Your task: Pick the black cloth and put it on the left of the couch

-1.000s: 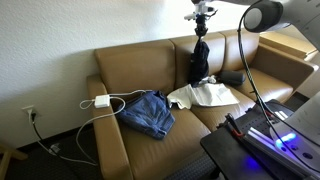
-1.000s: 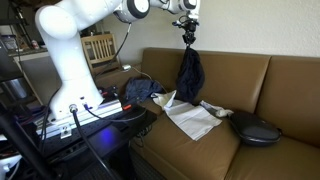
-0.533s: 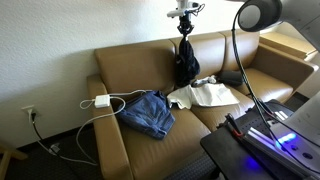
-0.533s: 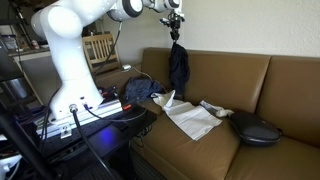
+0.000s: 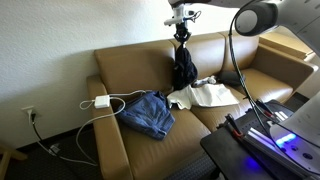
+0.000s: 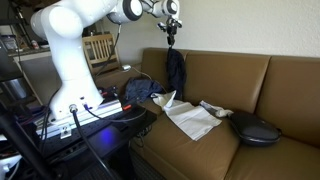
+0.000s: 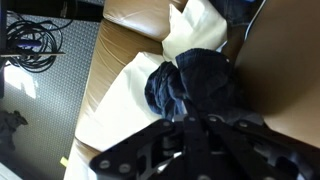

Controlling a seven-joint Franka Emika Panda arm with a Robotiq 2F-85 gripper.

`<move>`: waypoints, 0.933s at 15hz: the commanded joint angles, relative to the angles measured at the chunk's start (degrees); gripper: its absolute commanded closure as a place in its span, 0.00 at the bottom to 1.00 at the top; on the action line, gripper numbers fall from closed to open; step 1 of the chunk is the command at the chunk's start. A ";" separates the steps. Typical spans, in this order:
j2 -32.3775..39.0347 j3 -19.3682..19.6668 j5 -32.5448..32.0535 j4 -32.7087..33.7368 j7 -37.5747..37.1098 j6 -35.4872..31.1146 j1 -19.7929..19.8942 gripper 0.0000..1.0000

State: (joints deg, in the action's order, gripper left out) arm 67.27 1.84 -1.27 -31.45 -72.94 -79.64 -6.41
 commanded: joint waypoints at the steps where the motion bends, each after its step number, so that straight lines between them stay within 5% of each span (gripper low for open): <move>1: -0.31 -3.81 1.43 -2.14 3.54 0.93 -4.64 1.00; 12: -9.09 -15.53 2.52 0.00 12.70 4.22 -20.60 1.00; 14: -5.37 -14.37 5.29 7.12 16.77 8.20 -23.04 1.00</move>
State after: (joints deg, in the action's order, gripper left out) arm 59.42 -12.57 0.89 -29.80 -62.15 -75.85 -28.17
